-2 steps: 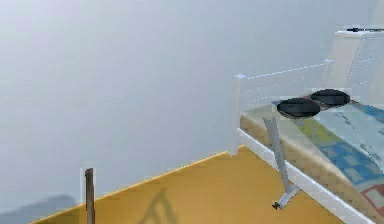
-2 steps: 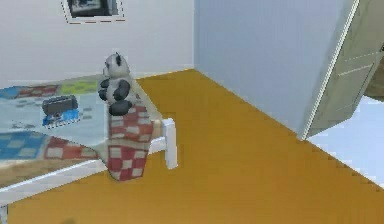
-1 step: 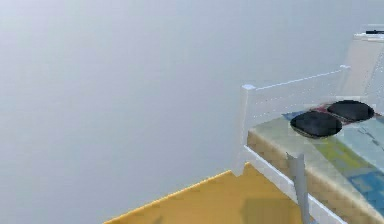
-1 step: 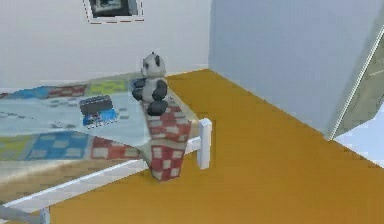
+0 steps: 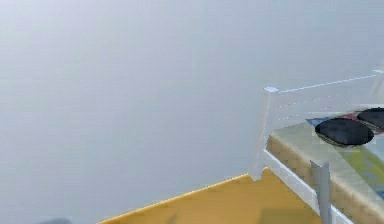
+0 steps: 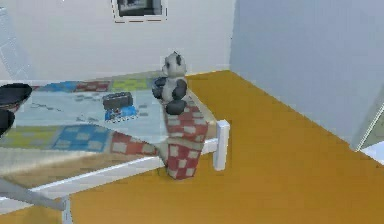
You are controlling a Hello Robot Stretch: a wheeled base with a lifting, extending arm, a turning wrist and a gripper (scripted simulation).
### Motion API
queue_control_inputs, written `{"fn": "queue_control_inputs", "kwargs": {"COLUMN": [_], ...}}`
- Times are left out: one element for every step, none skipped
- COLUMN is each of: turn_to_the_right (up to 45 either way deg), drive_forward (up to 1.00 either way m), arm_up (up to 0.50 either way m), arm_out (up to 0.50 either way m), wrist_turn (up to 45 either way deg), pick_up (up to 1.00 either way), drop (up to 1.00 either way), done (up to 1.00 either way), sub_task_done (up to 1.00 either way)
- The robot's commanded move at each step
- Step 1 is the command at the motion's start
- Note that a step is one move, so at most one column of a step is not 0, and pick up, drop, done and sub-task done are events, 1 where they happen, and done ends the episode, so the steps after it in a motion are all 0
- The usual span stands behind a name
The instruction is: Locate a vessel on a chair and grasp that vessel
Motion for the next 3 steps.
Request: {"fn": "queue_control_inputs", "kwargs": {"turn_to_the_right": [0.0, -21.0, 0.0], "drive_forward": [0.2, 0.0, 0.4], "arm_up": [0.0, 0.0, 0.0], "arm_out": [0.0, 0.0, 0.0], "wrist_turn": [0.0, 0.0, 0.0], "pick_up": [0.0, 0.0, 0.0], "drop": [0.0, 0.0, 0.0], "done": [0.0, 0.0, 0.0], "sub_task_done": [0.0, 0.0, 0.0]}}
